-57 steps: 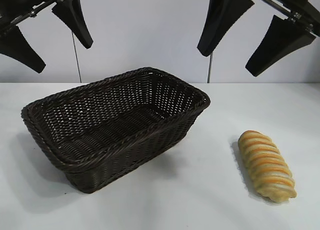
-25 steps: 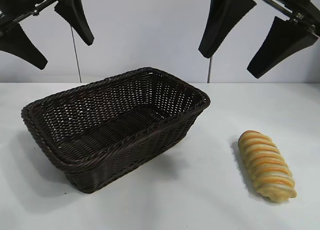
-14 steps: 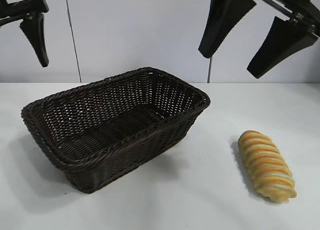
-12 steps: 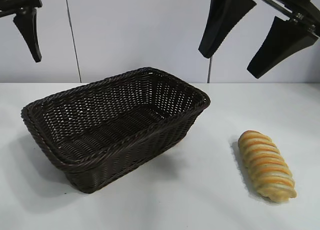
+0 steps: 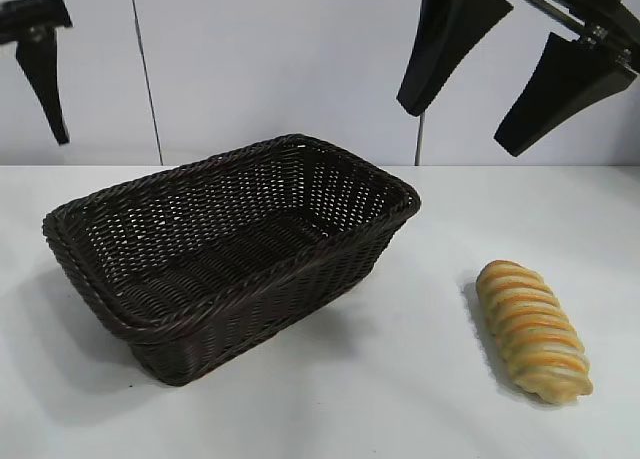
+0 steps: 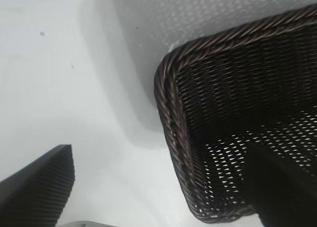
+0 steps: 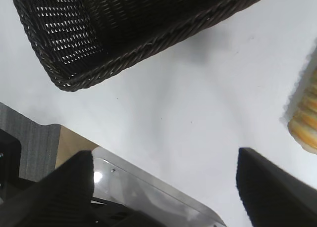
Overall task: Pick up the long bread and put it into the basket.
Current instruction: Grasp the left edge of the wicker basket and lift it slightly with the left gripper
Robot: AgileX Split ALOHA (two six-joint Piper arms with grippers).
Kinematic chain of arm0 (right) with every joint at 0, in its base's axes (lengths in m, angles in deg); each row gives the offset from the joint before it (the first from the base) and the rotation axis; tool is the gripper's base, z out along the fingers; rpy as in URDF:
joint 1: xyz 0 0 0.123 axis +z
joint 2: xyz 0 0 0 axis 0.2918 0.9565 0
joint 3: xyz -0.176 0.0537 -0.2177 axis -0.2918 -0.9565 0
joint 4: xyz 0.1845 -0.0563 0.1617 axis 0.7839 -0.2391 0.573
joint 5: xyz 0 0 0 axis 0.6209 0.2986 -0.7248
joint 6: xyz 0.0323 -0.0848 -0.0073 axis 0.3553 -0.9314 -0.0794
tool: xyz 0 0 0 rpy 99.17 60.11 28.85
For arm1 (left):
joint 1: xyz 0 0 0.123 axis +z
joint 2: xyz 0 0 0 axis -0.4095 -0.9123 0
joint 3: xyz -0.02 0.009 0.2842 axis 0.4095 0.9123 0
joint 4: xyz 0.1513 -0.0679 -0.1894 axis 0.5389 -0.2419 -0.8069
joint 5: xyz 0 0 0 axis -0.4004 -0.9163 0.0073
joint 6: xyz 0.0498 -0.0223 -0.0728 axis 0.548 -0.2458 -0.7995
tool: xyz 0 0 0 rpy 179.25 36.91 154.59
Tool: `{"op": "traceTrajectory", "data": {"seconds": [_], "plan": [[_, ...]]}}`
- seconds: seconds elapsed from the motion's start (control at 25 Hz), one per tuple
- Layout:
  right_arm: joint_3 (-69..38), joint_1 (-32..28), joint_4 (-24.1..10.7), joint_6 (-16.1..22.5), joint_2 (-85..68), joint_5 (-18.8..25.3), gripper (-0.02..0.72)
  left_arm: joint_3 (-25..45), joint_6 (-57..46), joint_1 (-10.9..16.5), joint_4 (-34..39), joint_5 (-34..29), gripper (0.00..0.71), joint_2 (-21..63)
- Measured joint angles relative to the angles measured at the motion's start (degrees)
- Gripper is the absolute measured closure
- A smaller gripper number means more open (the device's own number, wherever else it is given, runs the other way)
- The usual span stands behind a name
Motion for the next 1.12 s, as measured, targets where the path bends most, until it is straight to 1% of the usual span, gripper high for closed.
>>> {"op": "traceTrajectory", "data": {"seconds": [0.16,0.32,0.56,0.68,0.72,0.76,0.84,0.88,0.92,0.96,1.0,1.12], "plan": [[0.0,0.0,-0.05,0.0,0.0,0.01,0.16,5.32,0.12,0.0,-3.97,6.65,0.046,0.0],[0.0,0.0,-0.05,0.0,0.0,0.01,0.16,7.46,1.07,-0.25,-6.85,10.9,0.046,-0.69],[0.0,0.0,-0.05,0.0,0.0,0.42,0.16,7.55,3.03,-4.57,-10.07,17.16,0.046,-6.45],[0.0,0.0,-0.05,0.0,0.0,1.45,0.16,7.55,3.03,-5.04,-10.88,19.53,0.063,-8.17],[0.0,0.0,-0.11,0.0,0.0,1.59,0.16,7.58,2.98,-5.04,-10.93,20.26,0.093,-8.32],[0.0,0.0,-0.19,0.0,0.0,1.58,0.16,7.58,2.98,-5.04,-10.93,21.01,0.142,-8.32],[0.0,0.0,-0.24,0.0,0.0,1.58,0.16,7.58,2.98,-5.04,-10.93,21.86,0.313,-8.32],[0.0,0.0,-0.31,0.0,0.0,1.58,0.16,7.58,2.98,-5.04,-10.72,21.75,0.446,-8.32],[0.0,0.0,-0.44,0.0,0.0,1.58,0.16,7.58,2.98,-5.04,-10.6,21.63,0.546,-8.32],[0.0,0.0,-0.61,0.0,0.0,1.58,0.16,7.58,2.84,-5.04,-10.6,21.69,0.597,-8.37],[0.0,0.0,-0.75,0.0,0.0,1.58,0.16,7.58,2.7,-5.06,-10.53,21.69,0.613,-8.37],[0.0,0.0,-1.13,0.0,0.0,1.58,0.16,7.58,2.77,-5.06,-10.28,20.99,0.613,-8.37]]}}
